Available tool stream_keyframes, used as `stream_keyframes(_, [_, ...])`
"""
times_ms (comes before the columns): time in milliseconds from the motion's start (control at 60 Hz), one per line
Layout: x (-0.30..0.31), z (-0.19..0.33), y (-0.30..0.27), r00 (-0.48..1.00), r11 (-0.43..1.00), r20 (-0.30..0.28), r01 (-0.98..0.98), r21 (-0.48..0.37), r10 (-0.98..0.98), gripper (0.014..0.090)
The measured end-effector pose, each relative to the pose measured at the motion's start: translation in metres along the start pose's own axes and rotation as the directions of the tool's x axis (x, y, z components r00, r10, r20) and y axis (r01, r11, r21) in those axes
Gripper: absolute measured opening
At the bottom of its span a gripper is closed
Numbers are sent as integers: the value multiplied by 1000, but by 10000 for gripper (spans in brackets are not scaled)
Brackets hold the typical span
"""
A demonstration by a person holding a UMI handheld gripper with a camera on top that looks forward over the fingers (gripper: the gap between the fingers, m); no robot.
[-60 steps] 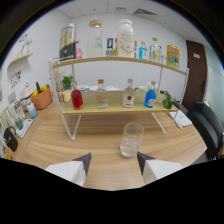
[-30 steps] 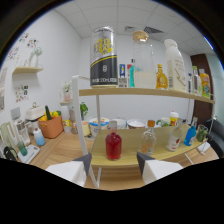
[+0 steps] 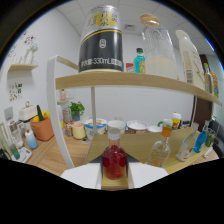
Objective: Make me a cup of Vodka Sunrise.
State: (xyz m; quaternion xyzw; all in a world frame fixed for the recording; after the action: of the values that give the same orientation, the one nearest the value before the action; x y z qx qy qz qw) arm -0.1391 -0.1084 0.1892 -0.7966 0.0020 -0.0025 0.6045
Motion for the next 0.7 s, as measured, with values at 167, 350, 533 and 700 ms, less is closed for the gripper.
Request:
stream_keyframes(167, [-1, -9, 0, 1000, 1000, 14, 12, 8, -12, 337])
stream_keyframes(350, [5, -45, -6, 999, 999, 32, 7, 36, -8, 337])
stream_keyframes(533, [34, -84, 11, 1000, 999, 16, -4, 35, 3, 337])
stream_keyframes(700, [70, -100, 46, 998, 999, -19, -51, 1, 51, 337])
